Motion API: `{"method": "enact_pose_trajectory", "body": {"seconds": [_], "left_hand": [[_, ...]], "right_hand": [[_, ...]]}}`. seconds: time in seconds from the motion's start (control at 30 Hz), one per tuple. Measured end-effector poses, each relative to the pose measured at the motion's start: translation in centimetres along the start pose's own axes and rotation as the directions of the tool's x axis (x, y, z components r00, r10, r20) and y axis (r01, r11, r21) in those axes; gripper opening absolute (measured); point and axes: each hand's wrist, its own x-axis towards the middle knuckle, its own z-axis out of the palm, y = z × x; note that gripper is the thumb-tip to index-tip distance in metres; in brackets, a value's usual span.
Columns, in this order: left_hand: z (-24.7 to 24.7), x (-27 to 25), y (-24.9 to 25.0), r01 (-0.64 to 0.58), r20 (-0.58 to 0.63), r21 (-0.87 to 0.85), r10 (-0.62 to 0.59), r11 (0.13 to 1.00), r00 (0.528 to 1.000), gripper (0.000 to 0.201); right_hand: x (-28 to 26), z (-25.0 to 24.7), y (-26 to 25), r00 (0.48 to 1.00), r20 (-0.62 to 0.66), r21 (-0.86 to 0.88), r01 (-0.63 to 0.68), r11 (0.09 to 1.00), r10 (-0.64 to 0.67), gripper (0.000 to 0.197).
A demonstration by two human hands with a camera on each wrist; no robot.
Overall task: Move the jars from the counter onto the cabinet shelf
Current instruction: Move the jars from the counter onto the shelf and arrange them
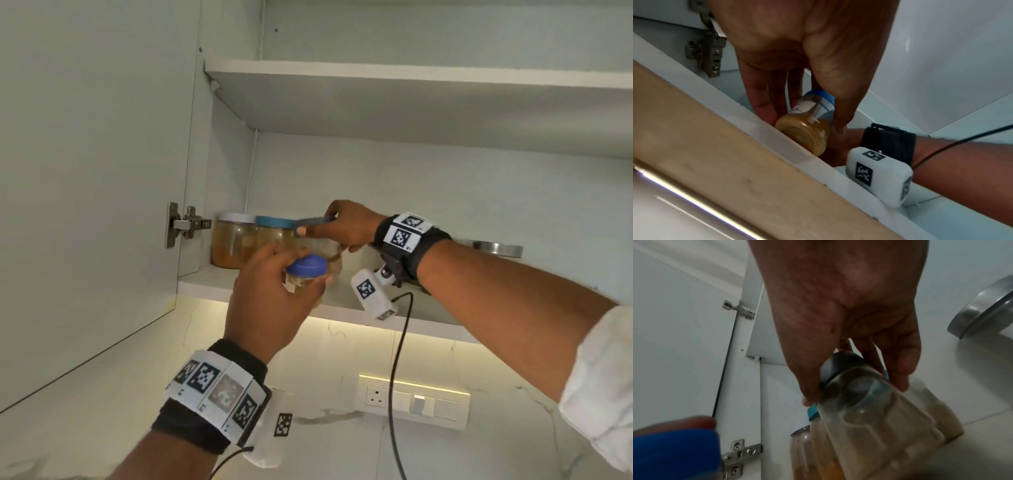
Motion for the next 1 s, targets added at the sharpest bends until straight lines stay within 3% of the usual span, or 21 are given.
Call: {"method": "enact_pose_trajectory", "body": {"seconds": [0.1, 0.3, 0.53, 0.67, 0.77, 0.87, 1.0], "left_hand": [[-0.1, 0.1, -0.3, 0.001, -0.004, -0.013, -0.001, 1.0, 1.0, 0.049], [0.0, 0.1, -0.7, 0.005, 0.015, -0.016, -0.005, 1.0, 1.0, 0.053], [-0.1, 0.4, -0.4, 0.012, 0.035, -0.001, -0.012, 1.0, 0.999, 0.053], [-0.3, 0.4, 0.4, 0.033, 0.047, -0.01, -0.032, 0.999, 0.998, 0.068], [-0.2, 0.2, 1.5, 0.055, 0.041, -0.083, -0.051, 0.995, 0.998, 0.098], [0.4, 0.2, 3.1, 0.029, 0.002, -0.177, -0.029, 0.984, 1.0, 0.103], [2.5, 0.1, 6.1, 0.009, 0.016, -0.26, -0.005, 0.966, 1.0, 0.102]], "right_hand": [[1.4, 0.2, -0.3, 0.996, 0.077, -0.025, -0.042, 0.999, 0.044, 0.078], [2.4, 0.1, 0.5, 0.999, -0.031, -0.197, -0.017, 0.98, 0.011, 0.061], [1.1, -0.8, -0.1, 0.999, 0.043, -0.226, 0.009, 0.974, 0.001, 0.054], [-2.6, -3.3, -0.5, 0.995, -0.076, -0.065, 0.065, 0.996, -0.07, 0.047], [-7.4, -4.9, -0.7, 0.993, -0.009, 0.144, 0.115, 0.983, -0.115, 0.039], [-11.9, -5.2, -0.5, 0.99, 0.031, 0.214, 0.129, 0.968, -0.139, 0.041], [-15.8, -4.6, 0.4, 0.988, -0.017, 0.221, 0.156, 0.963, -0.156, 0.045]]}}
